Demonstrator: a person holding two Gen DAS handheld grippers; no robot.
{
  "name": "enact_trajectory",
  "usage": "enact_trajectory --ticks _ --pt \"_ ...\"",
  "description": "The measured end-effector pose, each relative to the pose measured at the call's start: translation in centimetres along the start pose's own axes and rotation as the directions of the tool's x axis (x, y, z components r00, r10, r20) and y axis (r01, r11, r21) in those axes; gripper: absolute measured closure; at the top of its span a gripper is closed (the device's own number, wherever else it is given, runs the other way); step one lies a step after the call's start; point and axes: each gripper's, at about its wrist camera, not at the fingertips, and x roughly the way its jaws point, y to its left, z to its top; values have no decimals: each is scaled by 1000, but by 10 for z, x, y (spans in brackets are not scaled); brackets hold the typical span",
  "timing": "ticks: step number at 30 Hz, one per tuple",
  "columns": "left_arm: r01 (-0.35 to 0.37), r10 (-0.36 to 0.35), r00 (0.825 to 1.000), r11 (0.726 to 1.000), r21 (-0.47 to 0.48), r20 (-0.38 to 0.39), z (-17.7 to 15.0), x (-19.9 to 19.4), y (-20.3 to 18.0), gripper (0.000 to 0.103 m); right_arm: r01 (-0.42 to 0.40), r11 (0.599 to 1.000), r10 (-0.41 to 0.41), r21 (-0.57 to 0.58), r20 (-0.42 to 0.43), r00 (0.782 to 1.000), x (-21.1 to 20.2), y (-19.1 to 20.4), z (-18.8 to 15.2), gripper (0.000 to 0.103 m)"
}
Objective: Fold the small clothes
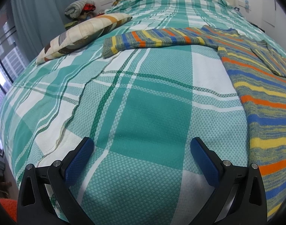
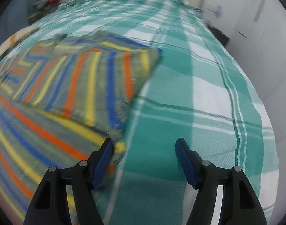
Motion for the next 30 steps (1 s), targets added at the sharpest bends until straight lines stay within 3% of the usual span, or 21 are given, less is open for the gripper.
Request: enact_trajectory --ticks 4,5,9,11,13,14,15,17,19,21,24,30 --pt "-7 7 1000 1000 2 3 0 1 -1 0 -39 999 39 2 28 999 -23 -13 10 39" --pt "-9 9 1000 1000 2 3 1 1 -1 0 -97 995 96 28 46 994 -30 -17 19 43" --pt "-11 11 1000 1000 1 8 0 1 -2 0 -315 946 309 75 80 948 -33 -2 52 51" --pt "-6 6 1000 1000 -1 10 0 1 -2 0 -382 917 379 115 51 924 -15 12 62 53" --pt "-1 1 1000 1000 -3 12 -1 1 -2 0 -348 925 354 155 -9 935 10 19 60 55" --pt "1 -1 1000 1000 -4 13 -1 1 -1 0 -257 950 274 177 -84 958 33 19 54 61" --pt "3 -3 1000 1000 -4 13 -1 1 -1 0 -214 956 241 201 -117 964 43 16 48 69" --pt "3 -3 1000 1000 -4 13 -1 1 -1 0 -232 929 257 287 -52 965 40 2 39 73" --pt "1 0 1000 1000 -3 13 -1 1 -1 0 -225 915 243 334 -14 970 27 -5 33 63" --pt "0 0 1000 1000 -2 13 0 1 -1 0 -190 921 191 340 30 981 7 -12 23 47" --pt "0 0 1000 1000 -2 13 0 1 -1 0 -134 933 107 334 97 989 -28 -24 -5 33" --pt "-3 3 1000 1000 -1 20 0 1 -1 0 -42 927 9 372 91 996 -67 -42 -86 30"
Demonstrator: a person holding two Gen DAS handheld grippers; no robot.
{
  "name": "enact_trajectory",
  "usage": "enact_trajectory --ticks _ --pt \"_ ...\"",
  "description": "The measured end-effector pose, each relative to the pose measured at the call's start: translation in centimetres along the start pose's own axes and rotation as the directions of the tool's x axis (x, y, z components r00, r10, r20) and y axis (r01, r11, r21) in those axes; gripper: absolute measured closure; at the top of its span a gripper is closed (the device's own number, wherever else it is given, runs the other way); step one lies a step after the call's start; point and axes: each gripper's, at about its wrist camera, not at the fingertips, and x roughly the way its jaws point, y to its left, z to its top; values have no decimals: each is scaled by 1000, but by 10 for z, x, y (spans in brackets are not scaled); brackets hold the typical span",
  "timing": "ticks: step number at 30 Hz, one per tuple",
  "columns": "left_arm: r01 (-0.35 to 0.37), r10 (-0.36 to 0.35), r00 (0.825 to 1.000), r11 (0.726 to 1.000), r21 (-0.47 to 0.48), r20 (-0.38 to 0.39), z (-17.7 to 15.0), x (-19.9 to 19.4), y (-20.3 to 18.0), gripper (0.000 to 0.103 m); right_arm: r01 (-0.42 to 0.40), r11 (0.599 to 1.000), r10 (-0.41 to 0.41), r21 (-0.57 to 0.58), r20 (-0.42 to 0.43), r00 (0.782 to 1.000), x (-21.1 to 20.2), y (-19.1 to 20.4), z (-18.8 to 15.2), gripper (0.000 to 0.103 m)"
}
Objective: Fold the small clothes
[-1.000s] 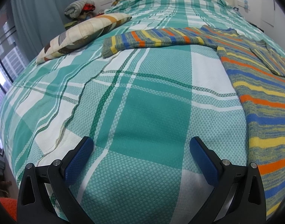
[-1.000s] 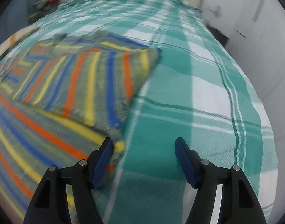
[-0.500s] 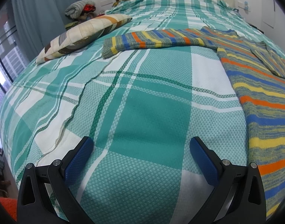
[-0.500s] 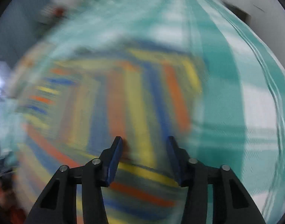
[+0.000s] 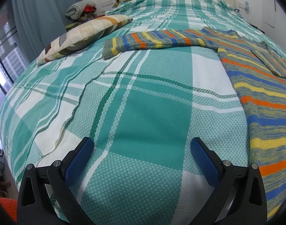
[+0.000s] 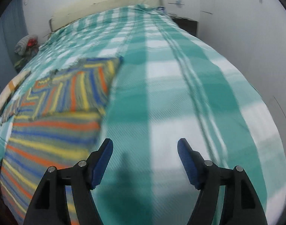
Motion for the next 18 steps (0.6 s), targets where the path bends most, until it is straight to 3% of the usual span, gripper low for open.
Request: enact_trajectory --ticks 1,3,7,11,18 --pt "-1 1 1000 1000 0 2 0 0 0 0 9 1000 -9 13 0 1000 -5 -8 -11 28" --pt "-3 3 1000 1000 0 5 -1 -1 0 0 35 998 -35 46 4 999 -13 -24 -32 13" --pt "-4 4 1000 1000 0 11 -2 -1 0 0 110 989 -109 98 -11 994 -12 -45 -68 1" --pt "-4 4 1000 1000 0 14 -2 -2 0 0 148 988 -148 55 7 989 -5 -39 -77 0" --pt "-4 4 1000 1000 0 14 -3 -2 0 0 141 988 -143 59 38 989 -3 -42 -83 0"
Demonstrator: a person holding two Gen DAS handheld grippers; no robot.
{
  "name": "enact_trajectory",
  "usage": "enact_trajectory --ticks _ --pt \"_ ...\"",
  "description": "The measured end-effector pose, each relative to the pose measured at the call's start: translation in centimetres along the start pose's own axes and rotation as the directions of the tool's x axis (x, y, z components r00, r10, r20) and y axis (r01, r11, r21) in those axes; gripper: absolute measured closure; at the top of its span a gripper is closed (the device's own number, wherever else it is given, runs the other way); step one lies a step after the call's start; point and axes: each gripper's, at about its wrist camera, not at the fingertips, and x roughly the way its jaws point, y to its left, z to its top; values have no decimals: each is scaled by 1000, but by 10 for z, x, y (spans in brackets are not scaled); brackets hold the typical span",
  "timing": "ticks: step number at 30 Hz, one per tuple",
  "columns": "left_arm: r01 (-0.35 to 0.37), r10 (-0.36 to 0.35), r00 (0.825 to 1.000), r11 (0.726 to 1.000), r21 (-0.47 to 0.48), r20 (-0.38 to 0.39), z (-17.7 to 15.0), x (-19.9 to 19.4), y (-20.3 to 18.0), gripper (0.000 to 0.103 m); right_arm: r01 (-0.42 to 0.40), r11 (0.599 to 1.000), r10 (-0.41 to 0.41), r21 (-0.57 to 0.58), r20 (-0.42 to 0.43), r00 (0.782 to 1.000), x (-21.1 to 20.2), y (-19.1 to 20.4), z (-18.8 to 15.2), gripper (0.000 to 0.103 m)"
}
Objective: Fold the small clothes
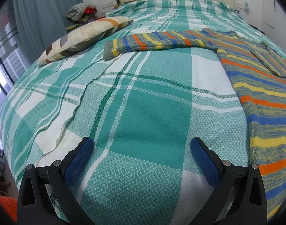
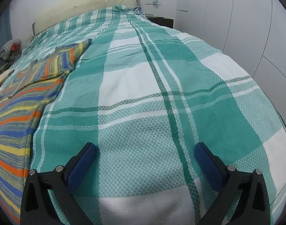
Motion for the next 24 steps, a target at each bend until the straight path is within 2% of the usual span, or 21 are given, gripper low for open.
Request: enact_trajectory --ticks 24 --pt "-8 8 1000 1000 4 7 -1 -2 0 0 7 1000 -7 -6 10 1000 0 2 -5 0"
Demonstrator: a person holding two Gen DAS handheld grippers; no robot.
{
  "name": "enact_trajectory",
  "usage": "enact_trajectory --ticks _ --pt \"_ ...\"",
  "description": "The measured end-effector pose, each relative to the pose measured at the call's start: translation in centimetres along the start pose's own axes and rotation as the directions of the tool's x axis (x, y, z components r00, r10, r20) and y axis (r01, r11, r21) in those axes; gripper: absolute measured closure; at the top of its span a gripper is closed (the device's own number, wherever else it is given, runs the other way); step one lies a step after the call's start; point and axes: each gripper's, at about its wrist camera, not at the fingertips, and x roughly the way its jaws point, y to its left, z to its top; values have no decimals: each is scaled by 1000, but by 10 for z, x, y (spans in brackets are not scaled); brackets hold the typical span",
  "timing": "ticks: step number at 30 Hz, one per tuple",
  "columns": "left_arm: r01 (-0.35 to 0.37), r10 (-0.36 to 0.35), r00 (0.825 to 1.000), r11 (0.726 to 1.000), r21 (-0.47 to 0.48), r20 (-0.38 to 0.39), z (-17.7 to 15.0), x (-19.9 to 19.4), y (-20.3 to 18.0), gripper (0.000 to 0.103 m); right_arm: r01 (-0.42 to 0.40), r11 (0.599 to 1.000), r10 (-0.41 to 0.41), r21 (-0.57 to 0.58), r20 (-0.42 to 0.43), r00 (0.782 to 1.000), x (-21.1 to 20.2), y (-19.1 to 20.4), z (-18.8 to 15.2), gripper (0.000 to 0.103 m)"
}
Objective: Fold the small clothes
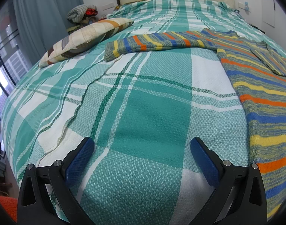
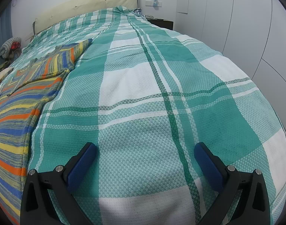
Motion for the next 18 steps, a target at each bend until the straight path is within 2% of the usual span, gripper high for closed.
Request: enact_trajectory --ticks 10,12,13,15,16,17,18 --pt "0 0 1000 1000 0 0 0 0 0 0 3 1000 -3 -2 -1 1000 0 0 0 0" --pt "9 -9 1000 1000 -1 -17 2 -1 1 0 5 1000 -5 -4 -2 1000 1 0 0 0" --pt "27 -27 998 1000 -5 -50 6 -2 4 0 5 1000 -5 -5 -2 1000 1 0 1 0" --pt "116 -121 984 992 -40 -134 19 -4 12 1 6 1000 -6 -5 -2 1000 1 0 1 0" --pt "200 -209 968 977 -77 -136 29 -7 19 1 6 1000 -6 -5 -2 1000 1 0 1 0" --pt "285 -298 949 951 -124 -101 41 -11 29 1 6 1000 -6 -6 -2 1000 1 0 1 0" --pt "329 -343 937 930 -161 -67 53 -13 38 1 6 1000 -6 -6 -2 1000 1 0 1 0"
